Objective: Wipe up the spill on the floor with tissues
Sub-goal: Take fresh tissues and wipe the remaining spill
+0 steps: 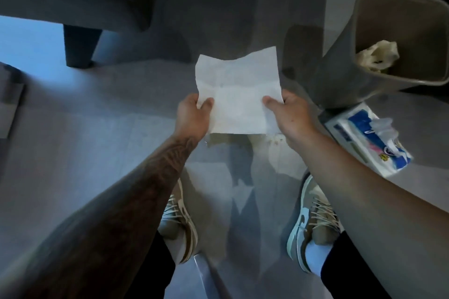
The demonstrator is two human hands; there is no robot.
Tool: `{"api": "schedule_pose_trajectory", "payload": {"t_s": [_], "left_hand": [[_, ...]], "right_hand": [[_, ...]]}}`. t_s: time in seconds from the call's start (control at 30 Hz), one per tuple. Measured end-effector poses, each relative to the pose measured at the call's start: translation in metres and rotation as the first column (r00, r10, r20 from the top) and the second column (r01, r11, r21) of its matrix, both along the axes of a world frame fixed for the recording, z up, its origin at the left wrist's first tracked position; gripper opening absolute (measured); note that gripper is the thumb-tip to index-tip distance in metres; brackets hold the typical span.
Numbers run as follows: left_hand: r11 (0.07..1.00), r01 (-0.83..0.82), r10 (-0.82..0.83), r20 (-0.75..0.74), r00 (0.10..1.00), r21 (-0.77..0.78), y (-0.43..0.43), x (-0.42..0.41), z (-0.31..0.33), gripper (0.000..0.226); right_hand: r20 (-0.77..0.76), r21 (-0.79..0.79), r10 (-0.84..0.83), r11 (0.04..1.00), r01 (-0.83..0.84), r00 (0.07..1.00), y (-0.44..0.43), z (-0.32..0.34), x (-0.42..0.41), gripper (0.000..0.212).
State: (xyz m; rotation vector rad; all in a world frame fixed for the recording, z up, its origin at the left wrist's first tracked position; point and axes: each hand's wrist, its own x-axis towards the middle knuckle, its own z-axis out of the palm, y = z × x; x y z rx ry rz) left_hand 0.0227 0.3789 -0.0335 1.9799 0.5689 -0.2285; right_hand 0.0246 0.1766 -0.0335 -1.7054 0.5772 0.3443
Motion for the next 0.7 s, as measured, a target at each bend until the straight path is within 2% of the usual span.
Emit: {"api": "schedule_pose_trajectory", "payload": {"t_s": [0.07,0.17,0.33,0.47,0.57,0.63,0.7], "left_hand": [[1.0,-0.007,0.007,0.001,1.0,0.002,0.002,0.002,-0.007,0.011],[1.0,-0.001,0.002,-0.037,0.999,0.023,0.005,-0.004,-0.021,0.013],[0.999,0.035,-0.025,-0.255,0.967,0.036,0.025,0.0,-0.074,0.022],[0.998,0.024,-0.006,-0.319,0.948,0.051,0.037,-0.011,-0.107,0.017],[0.993,0.003,0.033,-0.302,0.953,0.12,0.043,-0.012,-0.127,0.017],[0.977,-0.057,0.107,-0.237,0.966,0.205,0.045,-0.011,-0.137,0.022],[0.911,-0.024,0.086,-0.133,0.987,0.411,0.042,-0.013,-0.145,0.047]], "right_hand": [[-0.019,0.0,-0.005,1.0,0.005,1.0,0.004,-0.011,-0.003,0.013],[-0.06,-0.066,0.039,0.997,-0.043,0.997,0.01,-0.027,-0.011,0.014],[-0.138,-0.15,0.122,0.978,-0.142,0.983,0.021,-0.078,-0.006,0.018],[-0.177,-0.172,0.205,0.956,-0.236,0.963,0.04,-0.112,-0.012,0.017],[-0.197,-0.156,0.209,0.958,-0.241,0.958,0.05,-0.133,-0.016,0.017],[-0.178,-0.168,0.203,0.958,-0.233,0.963,0.055,-0.14,-0.015,0.016],[-0.163,-0.174,0.202,0.957,-0.23,0.966,0.059,-0.143,-0.01,0.013]]}}
